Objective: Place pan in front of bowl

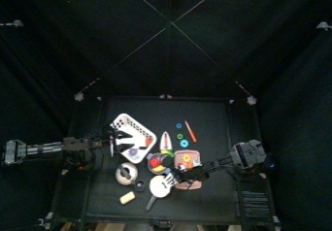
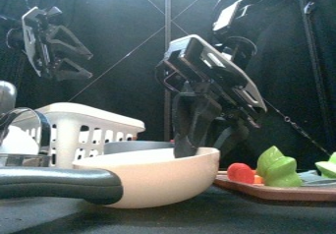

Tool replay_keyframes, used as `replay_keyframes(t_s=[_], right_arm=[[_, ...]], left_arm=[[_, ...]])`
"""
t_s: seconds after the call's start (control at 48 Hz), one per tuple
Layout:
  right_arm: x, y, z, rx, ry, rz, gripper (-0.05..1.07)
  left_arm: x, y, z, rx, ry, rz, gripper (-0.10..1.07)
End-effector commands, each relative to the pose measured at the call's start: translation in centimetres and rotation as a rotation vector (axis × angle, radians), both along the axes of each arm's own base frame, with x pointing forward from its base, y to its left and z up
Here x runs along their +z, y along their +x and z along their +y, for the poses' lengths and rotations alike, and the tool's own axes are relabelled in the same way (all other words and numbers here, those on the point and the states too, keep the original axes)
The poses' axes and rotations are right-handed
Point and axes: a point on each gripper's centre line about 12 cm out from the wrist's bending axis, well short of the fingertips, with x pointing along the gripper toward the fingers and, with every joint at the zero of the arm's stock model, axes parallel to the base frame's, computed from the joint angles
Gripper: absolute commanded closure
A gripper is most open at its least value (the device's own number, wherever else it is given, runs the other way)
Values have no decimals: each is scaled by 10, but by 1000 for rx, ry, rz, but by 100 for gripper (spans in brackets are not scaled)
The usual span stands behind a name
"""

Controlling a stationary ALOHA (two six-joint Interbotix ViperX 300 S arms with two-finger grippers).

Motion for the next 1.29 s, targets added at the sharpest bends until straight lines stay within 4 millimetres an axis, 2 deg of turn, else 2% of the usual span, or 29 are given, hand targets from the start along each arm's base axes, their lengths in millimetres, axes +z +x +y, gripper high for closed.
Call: replay_keyframes(t_s=[0.0, 0.292, 0.521, 0.792, 0.958, 1.271], right_arm=[[28, 4, 2, -5, 13, -53, 31], [54, 0, 0, -22, 19, -78, 31], [55, -3, -1, -28, 14, -63, 31], [69, -14, -6, -55, 5, -32, 31], [66, -20, -7, -65, 0, -5, 31], [52, -39, -24, -113, -29, 80, 28]], left_arm=[[5, 2, 0, -2, 2, -14, 6], [5, 2, 0, 0, 2, -14, 6], [4, 1, 0, -1, 1, -12, 6], [4, 2, 0, 0, 1, -12, 6], [4, 1, 0, 0, 1, -11, 6], [3, 1, 0, 1, -4, -10, 6]])
